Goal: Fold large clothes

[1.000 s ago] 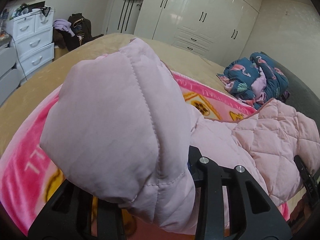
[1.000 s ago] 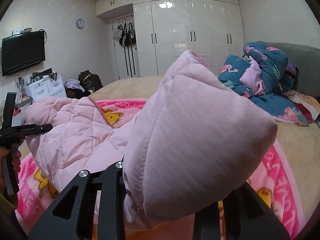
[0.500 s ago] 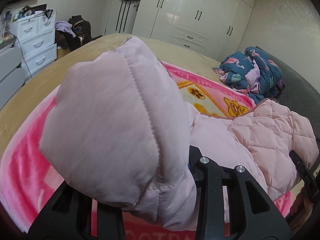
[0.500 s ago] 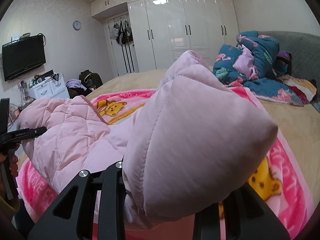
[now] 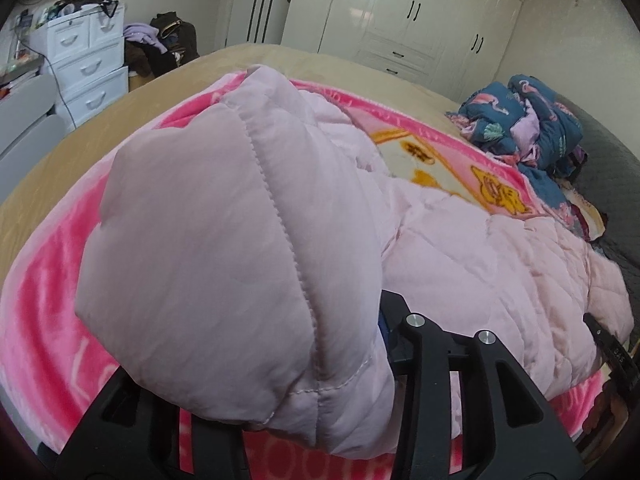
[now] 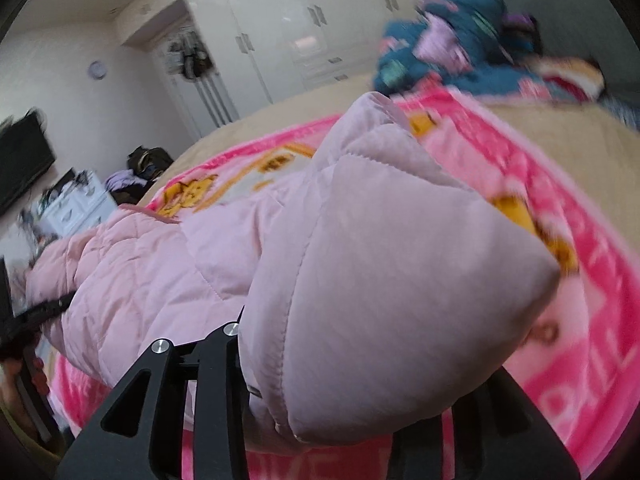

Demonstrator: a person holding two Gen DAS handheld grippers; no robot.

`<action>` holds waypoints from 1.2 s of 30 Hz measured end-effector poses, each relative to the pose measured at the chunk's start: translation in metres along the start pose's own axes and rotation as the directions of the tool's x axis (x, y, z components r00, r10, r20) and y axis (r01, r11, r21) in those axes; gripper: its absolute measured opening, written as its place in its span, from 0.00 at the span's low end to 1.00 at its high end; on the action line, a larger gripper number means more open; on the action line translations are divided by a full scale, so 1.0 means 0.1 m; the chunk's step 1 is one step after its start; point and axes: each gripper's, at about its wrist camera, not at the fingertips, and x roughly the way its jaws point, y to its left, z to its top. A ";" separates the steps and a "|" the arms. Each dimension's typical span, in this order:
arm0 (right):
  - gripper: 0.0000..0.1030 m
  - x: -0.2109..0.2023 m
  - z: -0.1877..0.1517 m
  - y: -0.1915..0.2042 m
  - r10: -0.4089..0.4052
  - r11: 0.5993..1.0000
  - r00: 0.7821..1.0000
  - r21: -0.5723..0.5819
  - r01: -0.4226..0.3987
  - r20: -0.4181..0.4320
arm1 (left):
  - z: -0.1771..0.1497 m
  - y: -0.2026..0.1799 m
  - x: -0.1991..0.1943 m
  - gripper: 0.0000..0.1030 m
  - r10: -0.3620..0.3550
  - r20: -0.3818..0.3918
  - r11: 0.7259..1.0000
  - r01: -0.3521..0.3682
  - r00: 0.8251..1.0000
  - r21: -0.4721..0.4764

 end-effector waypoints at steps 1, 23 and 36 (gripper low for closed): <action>0.36 0.04 -0.04 -0.08 -0.002 0.999 1.000 0.044 0.003 -0.021 | -0.02 0.01 0.02 0.33 0.001 -0.007 1.000 -0.001 1.000 -0.003; 0.91 -0.28 -0.35 -0.24 -0.046 0.972 0.995 0.226 0.064 -0.086 | -0.16 0.16 0.12 0.47 0.003 -0.037 1.000 -0.004 0.999 -0.021; 0.96 -0.92 -0.43 -0.15 -0.143 0.978 0.989 0.157 0.137 0.030 | -0.37 0.49 0.14 0.87 -0.014 -0.051 0.994 0.009 0.999 -0.112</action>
